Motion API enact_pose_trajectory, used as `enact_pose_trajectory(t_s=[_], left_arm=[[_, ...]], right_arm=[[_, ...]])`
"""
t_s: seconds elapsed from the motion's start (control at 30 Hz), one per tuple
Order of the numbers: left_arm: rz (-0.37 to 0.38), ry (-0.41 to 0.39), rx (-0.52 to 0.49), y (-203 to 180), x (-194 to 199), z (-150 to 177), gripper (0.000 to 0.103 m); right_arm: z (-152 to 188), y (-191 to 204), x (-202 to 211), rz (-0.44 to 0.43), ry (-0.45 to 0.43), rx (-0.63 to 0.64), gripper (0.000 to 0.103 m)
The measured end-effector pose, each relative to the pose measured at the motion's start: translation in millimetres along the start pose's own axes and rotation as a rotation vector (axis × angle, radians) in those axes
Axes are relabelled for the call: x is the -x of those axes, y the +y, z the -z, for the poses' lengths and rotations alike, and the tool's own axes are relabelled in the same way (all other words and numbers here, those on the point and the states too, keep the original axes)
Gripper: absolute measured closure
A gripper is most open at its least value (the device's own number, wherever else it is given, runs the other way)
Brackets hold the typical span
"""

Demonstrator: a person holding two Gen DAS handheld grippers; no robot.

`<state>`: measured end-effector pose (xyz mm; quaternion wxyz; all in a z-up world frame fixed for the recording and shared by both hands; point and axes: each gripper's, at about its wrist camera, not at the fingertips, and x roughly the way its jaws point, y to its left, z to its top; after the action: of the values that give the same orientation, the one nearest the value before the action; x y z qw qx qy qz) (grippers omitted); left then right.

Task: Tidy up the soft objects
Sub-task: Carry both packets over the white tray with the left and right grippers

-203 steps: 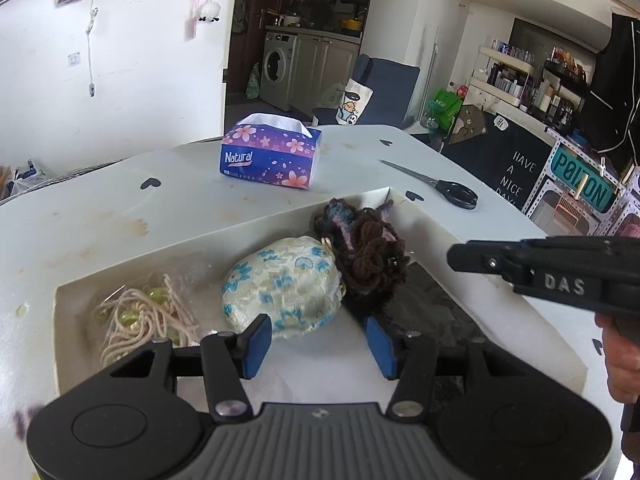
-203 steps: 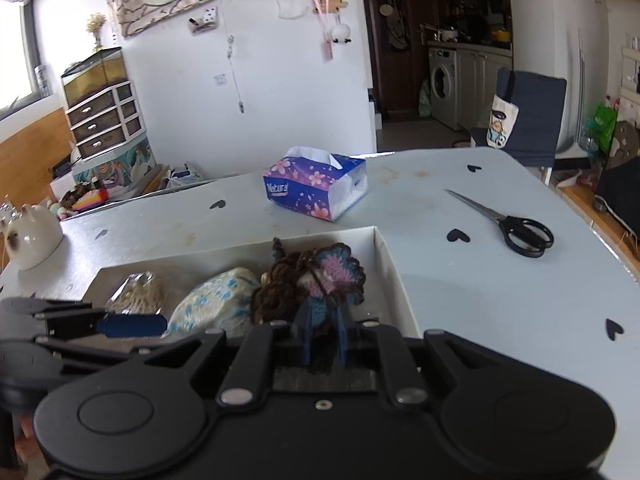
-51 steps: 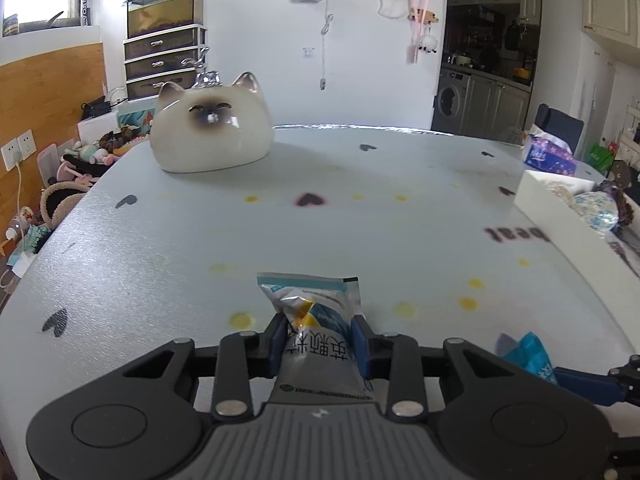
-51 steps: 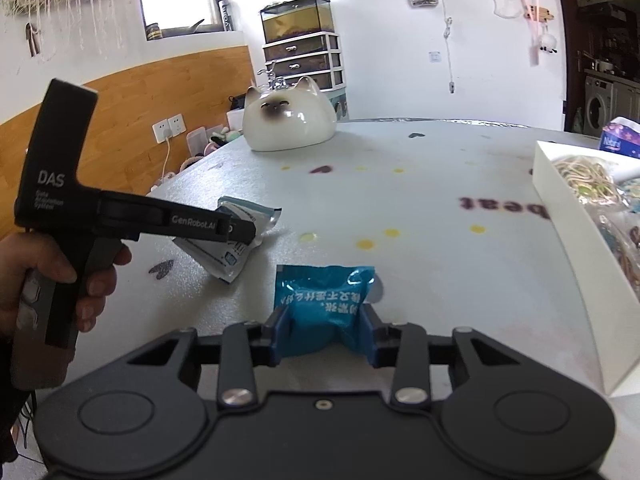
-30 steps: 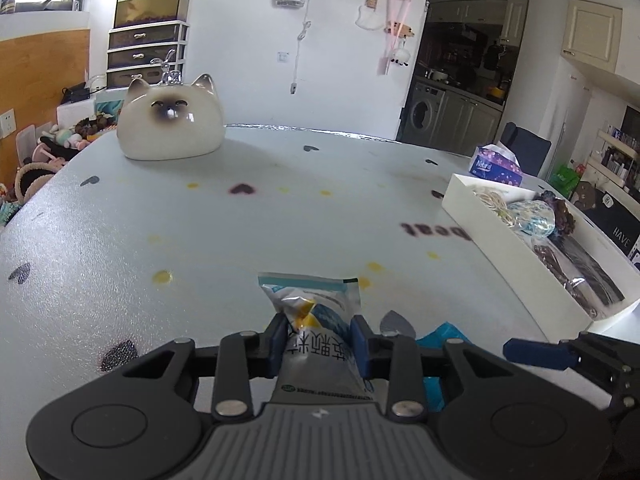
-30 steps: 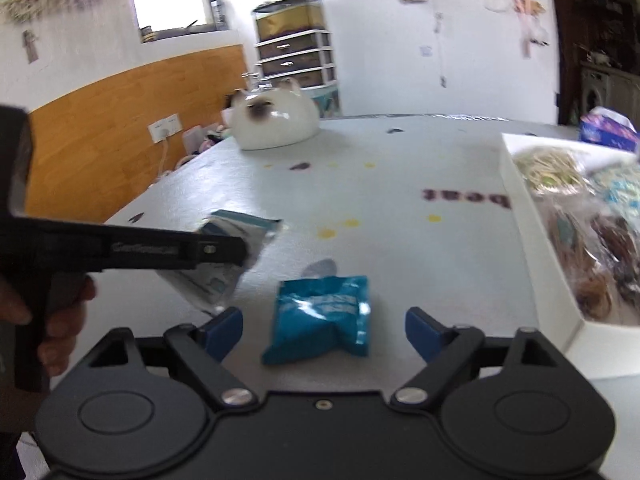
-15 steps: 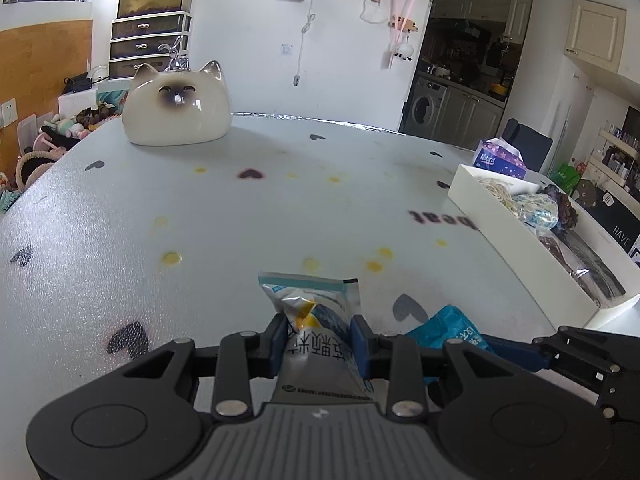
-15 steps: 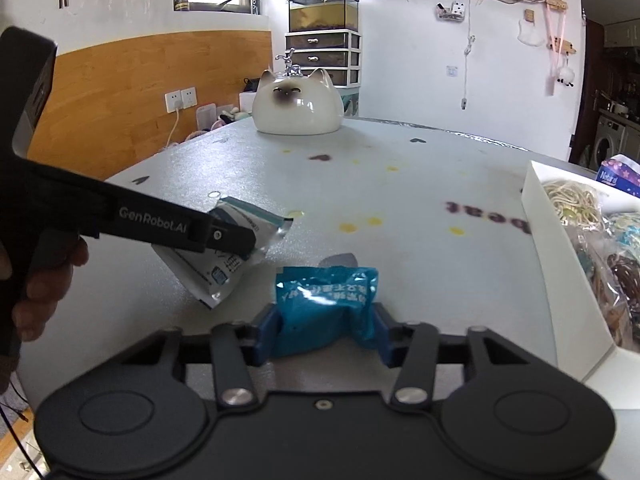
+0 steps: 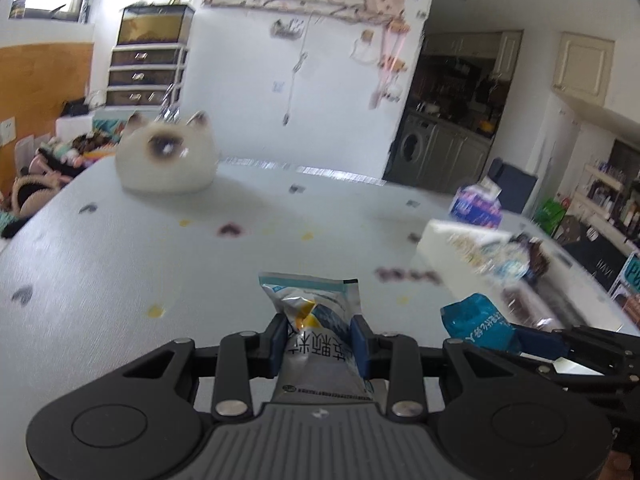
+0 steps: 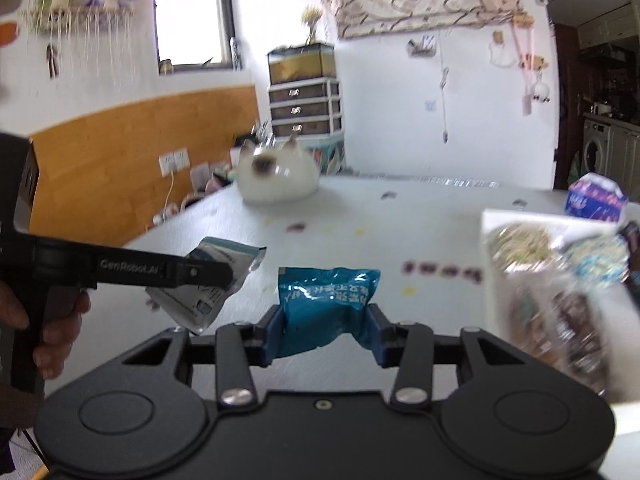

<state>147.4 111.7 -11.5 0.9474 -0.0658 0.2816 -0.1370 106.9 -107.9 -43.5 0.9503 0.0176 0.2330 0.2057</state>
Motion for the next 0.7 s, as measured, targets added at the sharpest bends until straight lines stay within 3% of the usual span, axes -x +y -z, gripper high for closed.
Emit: enact_pose_trajectory(t_s=[0.37,0.7], left_arm=[[0.135,-0.096,-0.018,-87,-17,-42,0.068],[0.254,-0.043,-0.015,-171,-69,-54,0.068]], right_arm=[[-40,-75,53,0.084,-0.122,-0.06,0.057],[-42,-161,91,0.244,-0.162,-0.128,0.056]])
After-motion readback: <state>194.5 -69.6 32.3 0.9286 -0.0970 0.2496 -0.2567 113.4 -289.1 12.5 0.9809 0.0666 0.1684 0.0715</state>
